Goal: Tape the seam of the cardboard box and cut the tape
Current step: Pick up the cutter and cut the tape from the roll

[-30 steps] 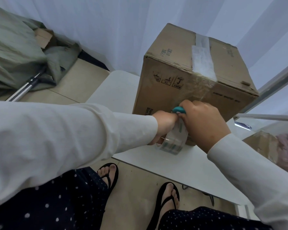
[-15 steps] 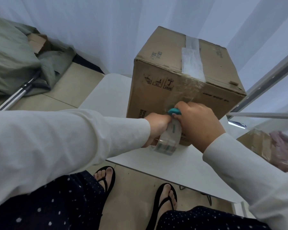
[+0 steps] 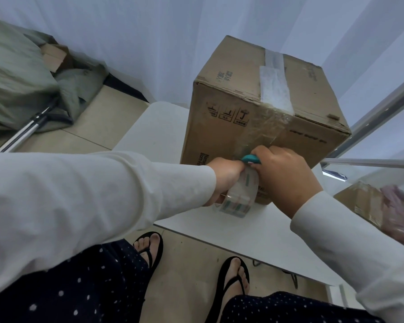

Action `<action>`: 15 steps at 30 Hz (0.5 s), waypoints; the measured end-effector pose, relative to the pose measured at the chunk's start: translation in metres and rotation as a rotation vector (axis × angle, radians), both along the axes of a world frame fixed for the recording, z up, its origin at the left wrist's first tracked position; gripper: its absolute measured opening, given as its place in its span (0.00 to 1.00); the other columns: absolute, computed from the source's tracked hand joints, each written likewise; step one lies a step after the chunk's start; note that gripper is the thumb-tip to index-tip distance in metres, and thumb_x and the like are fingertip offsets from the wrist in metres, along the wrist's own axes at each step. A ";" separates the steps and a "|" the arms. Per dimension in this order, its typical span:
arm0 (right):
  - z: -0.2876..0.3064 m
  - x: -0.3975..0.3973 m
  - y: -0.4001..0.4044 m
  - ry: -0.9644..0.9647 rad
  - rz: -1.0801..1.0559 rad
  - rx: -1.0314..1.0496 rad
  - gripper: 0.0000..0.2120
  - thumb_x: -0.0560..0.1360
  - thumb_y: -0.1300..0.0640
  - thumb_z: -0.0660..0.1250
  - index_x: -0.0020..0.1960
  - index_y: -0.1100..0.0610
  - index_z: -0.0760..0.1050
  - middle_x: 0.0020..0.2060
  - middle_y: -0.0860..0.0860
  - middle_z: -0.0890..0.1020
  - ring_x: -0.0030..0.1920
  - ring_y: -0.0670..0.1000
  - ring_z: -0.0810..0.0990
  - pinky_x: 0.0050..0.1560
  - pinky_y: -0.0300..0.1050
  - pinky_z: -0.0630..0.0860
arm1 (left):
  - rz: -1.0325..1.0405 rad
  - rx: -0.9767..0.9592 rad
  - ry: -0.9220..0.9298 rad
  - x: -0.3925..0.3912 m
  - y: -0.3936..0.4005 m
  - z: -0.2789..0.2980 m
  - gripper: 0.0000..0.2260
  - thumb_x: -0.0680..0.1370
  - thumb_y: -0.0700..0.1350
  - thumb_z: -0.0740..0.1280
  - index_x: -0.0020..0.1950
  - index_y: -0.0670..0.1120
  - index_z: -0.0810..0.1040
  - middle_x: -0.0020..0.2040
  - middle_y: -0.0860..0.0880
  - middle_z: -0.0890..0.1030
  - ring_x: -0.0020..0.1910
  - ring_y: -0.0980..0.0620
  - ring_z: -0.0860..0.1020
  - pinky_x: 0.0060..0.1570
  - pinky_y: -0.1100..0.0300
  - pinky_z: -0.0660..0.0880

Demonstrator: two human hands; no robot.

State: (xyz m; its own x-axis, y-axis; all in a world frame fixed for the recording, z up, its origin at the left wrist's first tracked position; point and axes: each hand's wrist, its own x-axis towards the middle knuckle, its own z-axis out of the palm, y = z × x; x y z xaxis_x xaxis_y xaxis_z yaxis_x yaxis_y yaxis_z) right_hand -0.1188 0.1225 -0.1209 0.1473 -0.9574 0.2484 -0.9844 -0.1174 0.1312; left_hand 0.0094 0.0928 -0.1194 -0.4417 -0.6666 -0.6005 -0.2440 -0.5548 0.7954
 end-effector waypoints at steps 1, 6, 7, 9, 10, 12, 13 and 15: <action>0.000 0.000 0.001 -0.001 -0.005 0.006 0.13 0.67 0.61 0.73 0.50 0.62 0.76 0.39 0.60 0.81 0.38 0.59 0.78 0.37 0.43 0.70 | -0.004 0.006 -0.004 0.000 0.000 0.000 0.15 0.79 0.48 0.56 0.61 0.43 0.73 0.47 0.44 0.79 0.40 0.47 0.78 0.33 0.61 0.73; -0.002 0.002 -0.001 0.004 0.004 0.008 0.14 0.66 0.61 0.75 0.49 0.63 0.77 0.38 0.60 0.81 0.37 0.59 0.78 0.37 0.44 0.70 | -0.009 0.021 -0.020 -0.002 -0.003 -0.001 0.15 0.80 0.48 0.55 0.62 0.44 0.72 0.53 0.43 0.80 0.49 0.44 0.78 0.39 0.57 0.75; -0.002 -0.001 -0.001 0.007 -0.007 0.005 0.14 0.65 0.62 0.75 0.48 0.62 0.77 0.36 0.60 0.81 0.35 0.59 0.78 0.36 0.43 0.69 | -0.006 0.018 -0.020 -0.002 -0.003 -0.002 0.15 0.79 0.48 0.56 0.62 0.43 0.72 0.52 0.43 0.80 0.49 0.44 0.79 0.41 0.56 0.75; -0.003 -0.003 0.000 0.009 -0.024 -0.007 0.14 0.63 0.64 0.76 0.46 0.62 0.77 0.34 0.59 0.81 0.33 0.59 0.77 0.34 0.42 0.69 | -0.004 0.014 -0.025 -0.002 -0.003 -0.003 0.15 0.79 0.48 0.56 0.61 0.43 0.73 0.52 0.43 0.80 0.50 0.44 0.78 0.45 0.55 0.75; -0.002 -0.002 0.001 0.008 -0.020 -0.011 0.14 0.62 0.64 0.77 0.45 0.62 0.77 0.34 0.59 0.81 0.32 0.59 0.77 0.33 0.43 0.70 | -0.005 0.009 -0.029 -0.002 -0.004 -0.004 0.15 0.79 0.48 0.56 0.61 0.43 0.73 0.52 0.43 0.80 0.51 0.44 0.78 0.48 0.54 0.74; -0.001 0.003 0.001 0.015 -0.013 -0.002 0.14 0.64 0.64 0.76 0.47 0.62 0.77 0.36 0.59 0.81 0.35 0.59 0.78 0.35 0.44 0.72 | -0.004 -0.004 -0.035 -0.003 -0.005 -0.005 0.15 0.79 0.48 0.56 0.61 0.43 0.73 0.55 0.42 0.80 0.53 0.43 0.78 0.50 0.54 0.74; -0.001 0.005 0.001 0.018 -0.019 0.013 0.14 0.65 0.63 0.75 0.48 0.62 0.77 0.38 0.60 0.81 0.37 0.59 0.78 0.36 0.45 0.73 | -0.004 -0.005 -0.036 -0.004 -0.005 -0.005 0.15 0.79 0.48 0.56 0.61 0.43 0.73 0.55 0.42 0.80 0.53 0.43 0.78 0.48 0.54 0.74; -0.001 0.002 0.001 0.022 -0.026 -0.002 0.14 0.65 0.63 0.75 0.48 0.63 0.77 0.37 0.60 0.81 0.36 0.59 0.78 0.35 0.44 0.71 | -0.008 -0.002 -0.032 -0.004 -0.004 -0.005 0.15 0.79 0.48 0.56 0.60 0.43 0.74 0.52 0.43 0.81 0.51 0.44 0.79 0.45 0.56 0.75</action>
State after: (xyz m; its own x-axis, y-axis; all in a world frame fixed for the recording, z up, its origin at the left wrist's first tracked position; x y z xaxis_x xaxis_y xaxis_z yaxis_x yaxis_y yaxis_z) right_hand -0.1169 0.1232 -0.1215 0.1281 -0.9603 0.2478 -0.9840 -0.0918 0.1529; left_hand 0.0051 0.0888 -0.1246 -0.4273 -0.6647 -0.6129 -0.2737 -0.5510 0.7884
